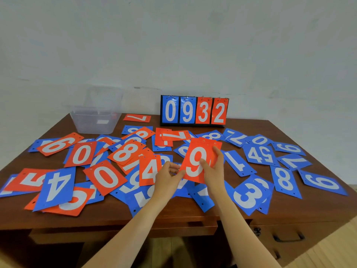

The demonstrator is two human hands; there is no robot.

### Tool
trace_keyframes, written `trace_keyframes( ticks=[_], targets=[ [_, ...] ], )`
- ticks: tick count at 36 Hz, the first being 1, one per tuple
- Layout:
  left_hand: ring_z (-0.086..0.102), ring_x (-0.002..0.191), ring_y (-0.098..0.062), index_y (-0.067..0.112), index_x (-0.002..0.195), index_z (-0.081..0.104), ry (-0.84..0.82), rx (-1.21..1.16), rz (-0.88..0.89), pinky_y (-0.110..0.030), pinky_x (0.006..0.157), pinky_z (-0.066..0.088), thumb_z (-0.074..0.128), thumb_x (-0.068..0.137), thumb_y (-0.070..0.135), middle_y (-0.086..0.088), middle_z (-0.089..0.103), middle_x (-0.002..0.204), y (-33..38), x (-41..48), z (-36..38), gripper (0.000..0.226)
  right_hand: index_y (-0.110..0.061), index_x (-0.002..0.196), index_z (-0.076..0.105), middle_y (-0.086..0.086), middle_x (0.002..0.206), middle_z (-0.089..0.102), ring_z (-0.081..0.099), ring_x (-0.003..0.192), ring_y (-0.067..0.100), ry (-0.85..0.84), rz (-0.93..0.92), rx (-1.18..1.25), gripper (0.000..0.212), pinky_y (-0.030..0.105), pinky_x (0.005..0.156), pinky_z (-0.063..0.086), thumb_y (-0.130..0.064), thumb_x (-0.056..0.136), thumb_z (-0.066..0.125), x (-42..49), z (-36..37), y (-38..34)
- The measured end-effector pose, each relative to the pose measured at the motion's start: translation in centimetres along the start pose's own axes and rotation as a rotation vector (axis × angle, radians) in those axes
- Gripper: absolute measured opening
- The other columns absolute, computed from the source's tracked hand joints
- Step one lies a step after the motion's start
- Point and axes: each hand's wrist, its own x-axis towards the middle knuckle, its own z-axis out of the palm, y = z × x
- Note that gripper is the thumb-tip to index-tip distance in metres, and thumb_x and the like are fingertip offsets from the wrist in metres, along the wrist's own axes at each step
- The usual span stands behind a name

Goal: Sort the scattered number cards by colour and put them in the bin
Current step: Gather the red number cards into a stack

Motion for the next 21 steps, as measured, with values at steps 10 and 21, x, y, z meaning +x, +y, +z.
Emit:
trace_keyframes(
  ticks=[10, 21],
  targets=[
    [0.051, 0.119, -0.024, 0.008, 0.133, 0.048, -0.181, 0.472, 0.029, -0.027, 0.089, 0.040, 0.057, 0.093, 0.019, -0.010, 0.047, 0.137, 0.1, 12.3, -1.4, 0.042, -0.035, 0.143, 0.025, 0.004, 0.143, 0.039, 0.044, 0.105, 0.013, 0.061, 0.086, -0.016, 0.053, 0.028, 0.072, 0.048, -0.013, 0.100, 0.045, 6.3, 1.0, -0.5],
    [0.006, 0.146, -0.027, 0.011, 0.149, 0.020, -0.339, 1.037, 0.190, -0.039, 0.118, 0.012, 0.052, 0.095, 0.037, -0.011, 0.011, 0.158, -0.8, 24.3, 1.9, 0.069, -0.031, 0.144, 0.026, 0.006, 0.146, 0.035, 0.047, 0.118, 0.024, 0.080, 0.190, -0.020, 0.052, 0.033, 0.075, 0.048, -0.011, 0.100, 0.042, 13.4, 2.2, 1.2]
  ],
)
